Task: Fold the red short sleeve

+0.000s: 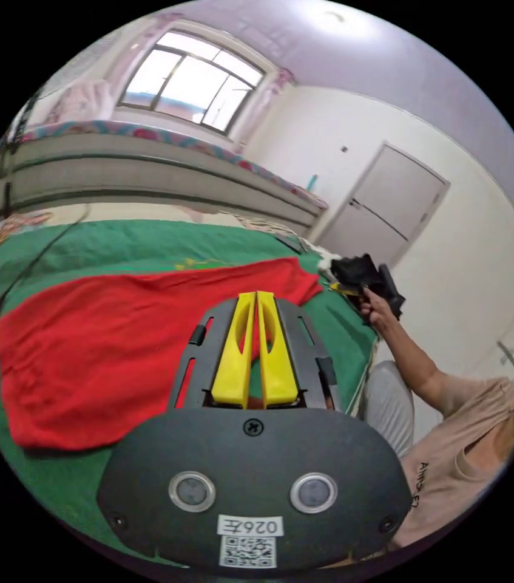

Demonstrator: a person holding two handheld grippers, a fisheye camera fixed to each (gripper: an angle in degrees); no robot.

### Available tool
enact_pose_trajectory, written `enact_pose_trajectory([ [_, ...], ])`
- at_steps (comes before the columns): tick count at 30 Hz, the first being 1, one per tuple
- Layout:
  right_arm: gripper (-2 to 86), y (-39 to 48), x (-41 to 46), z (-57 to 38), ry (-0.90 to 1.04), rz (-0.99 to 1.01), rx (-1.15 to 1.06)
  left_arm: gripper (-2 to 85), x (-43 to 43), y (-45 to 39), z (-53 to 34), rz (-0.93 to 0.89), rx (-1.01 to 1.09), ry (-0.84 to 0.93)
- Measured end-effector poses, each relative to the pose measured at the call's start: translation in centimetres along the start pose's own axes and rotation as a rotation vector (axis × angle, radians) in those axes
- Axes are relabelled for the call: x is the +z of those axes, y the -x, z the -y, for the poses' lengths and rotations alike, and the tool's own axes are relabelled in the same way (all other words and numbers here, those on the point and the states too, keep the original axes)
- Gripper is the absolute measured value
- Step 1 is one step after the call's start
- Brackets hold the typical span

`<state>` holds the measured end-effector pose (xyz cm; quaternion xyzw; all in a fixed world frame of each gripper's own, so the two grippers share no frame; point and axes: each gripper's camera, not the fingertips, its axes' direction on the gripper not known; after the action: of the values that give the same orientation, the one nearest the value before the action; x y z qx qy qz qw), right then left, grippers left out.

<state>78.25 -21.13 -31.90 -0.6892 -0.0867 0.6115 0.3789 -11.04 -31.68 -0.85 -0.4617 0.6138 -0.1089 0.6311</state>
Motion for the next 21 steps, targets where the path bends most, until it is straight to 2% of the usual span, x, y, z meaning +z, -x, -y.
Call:
enact_pose_trajectory([
  [2,0.9,-2.7,-0.4,1.2,-0.015,0.028,0.03,4.4,7.7,-4.1,2.1,-0.107,0.137,0.126],
  [5,3.3,-5.8,-0.4,2.3,-0.038,0.077,0.027,6.8,17.0,-8.4,3.9,-0.175,0.254,0.269],
  [8,4.4,-7.7,-0.3,3.1,-0.075,0.142,0.034,7.3,23.7,-10.6,5.7,-0.231,0.261,0.302],
  [12,7.5,-8.9,0.4,4.8,-0.106,0.111,0.001,7.6,29.9,-11.5,8.0,-0.299,0.234,0.311],
  [16,1.0,-10.1,1.1,5.3,0.01,0.076,-0.011,9.7,36.0,-11.9,10.9,-0.183,0.267,0.351],
  [19,1.1,-12.1,-2.2,4.3,-0.103,0.117,0.088,12.5,38.5,-11.1,13.7,-0.087,0.3,0.27],
  [21,6.5,-13.5,-4.7,3.2,-0.206,0.118,0.172,14.5,40.4,-10.6,15.1,-0.047,0.319,0.256],
])
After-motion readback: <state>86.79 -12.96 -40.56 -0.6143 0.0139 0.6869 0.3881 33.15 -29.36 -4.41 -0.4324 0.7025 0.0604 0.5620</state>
